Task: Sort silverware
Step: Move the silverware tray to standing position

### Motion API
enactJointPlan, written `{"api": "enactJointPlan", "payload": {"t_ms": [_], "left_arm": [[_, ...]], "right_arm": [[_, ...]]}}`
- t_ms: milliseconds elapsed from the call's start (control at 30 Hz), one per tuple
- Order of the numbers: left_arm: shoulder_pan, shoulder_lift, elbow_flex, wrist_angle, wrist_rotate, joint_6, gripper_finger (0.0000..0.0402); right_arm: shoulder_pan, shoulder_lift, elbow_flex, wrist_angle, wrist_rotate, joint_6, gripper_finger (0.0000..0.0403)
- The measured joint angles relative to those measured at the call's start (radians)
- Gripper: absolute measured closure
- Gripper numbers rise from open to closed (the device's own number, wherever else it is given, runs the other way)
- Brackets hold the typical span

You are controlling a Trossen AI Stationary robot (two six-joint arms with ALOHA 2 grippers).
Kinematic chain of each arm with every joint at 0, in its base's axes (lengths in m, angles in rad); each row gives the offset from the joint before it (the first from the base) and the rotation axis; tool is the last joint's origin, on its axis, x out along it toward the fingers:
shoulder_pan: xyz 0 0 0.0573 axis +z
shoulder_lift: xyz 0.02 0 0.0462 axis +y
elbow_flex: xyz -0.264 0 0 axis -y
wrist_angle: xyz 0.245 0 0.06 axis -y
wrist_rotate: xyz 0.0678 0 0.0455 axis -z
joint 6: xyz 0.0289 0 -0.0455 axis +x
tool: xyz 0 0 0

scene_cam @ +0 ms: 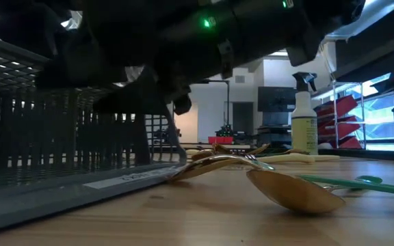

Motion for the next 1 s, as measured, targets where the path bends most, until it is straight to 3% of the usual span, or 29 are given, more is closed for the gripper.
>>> {"api": "enactJointPlan", "payload": {"t_ms": [333, 767, 1000], "left_arm": [[0.000, 0.000, 0.000, 0.004, 0.007, -0.006, 0.0364], [0.004, 0.000, 0.000, 0.018, 0.010, -0.006, 0.0364], [0.004, -0.009, 0.000, 0.016, 0.008, -0.029, 0.0364]], "right_arm": [[-0.017, 0.000, 0.007, -0.001, 0.028, -0.030, 0.0152], [-0.035, 0.006, 0.007, 0.043, -0.014, 0.032, 0.0243], [-0.035, 0.006, 0.007, 0.065, -0.039, 0.031, 0.0323]]}}
